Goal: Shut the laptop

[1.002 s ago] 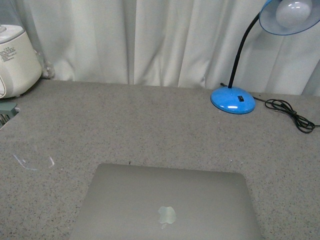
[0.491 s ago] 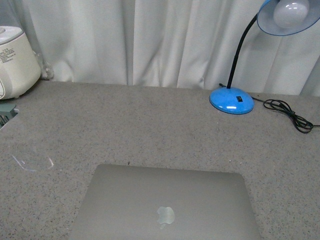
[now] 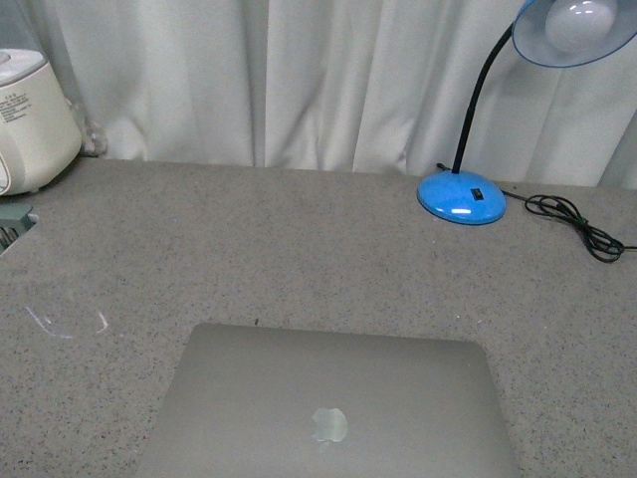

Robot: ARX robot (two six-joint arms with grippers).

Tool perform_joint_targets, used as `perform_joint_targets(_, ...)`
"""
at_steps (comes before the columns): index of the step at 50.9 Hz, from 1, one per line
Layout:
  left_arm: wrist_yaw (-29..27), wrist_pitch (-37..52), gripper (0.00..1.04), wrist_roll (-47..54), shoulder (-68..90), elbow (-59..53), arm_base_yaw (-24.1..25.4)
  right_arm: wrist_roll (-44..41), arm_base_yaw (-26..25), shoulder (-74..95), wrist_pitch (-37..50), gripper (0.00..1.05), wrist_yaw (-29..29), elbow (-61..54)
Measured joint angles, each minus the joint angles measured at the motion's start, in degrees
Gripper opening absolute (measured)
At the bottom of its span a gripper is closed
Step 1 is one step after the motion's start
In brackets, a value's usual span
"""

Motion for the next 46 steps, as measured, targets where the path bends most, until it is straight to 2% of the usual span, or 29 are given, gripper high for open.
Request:
perform_joint_targets(19, 0.0, -0.2, 0.05, -0.1, -0.2, 0.0, 0.0, 0.0, 0.0, 0.0, 0.0, 0.01, 0.0, 0.0)
perform_joint_targets(22, 0.0, -0.2, 0.15, 0.0, -0.2, 0.0, 0.0, 0.0, 0.0, 0.0, 0.0, 0.07, 0.0, 0.0)
perform_joint_targets(24, 0.0, -0.2, 0.24, 0.0, -0.2, 0.0, 0.0, 0.0, 0.0, 0.0, 0.0, 0.16, 0.0, 0.0)
perform_joint_targets(41, 0.0, -0.2, 0.76, 0.0, -0.2, 0.0, 0.0, 0.0, 0.0, 0.0, 0.0, 0.68, 0.0, 0.0)
perform_joint_targets(46, 0.0, -0.2, 0.98, 0.0, -0.2, 0.0, 0.0, 0.0, 0.0, 0.0, 0.0, 0.91, 0.0, 0.0)
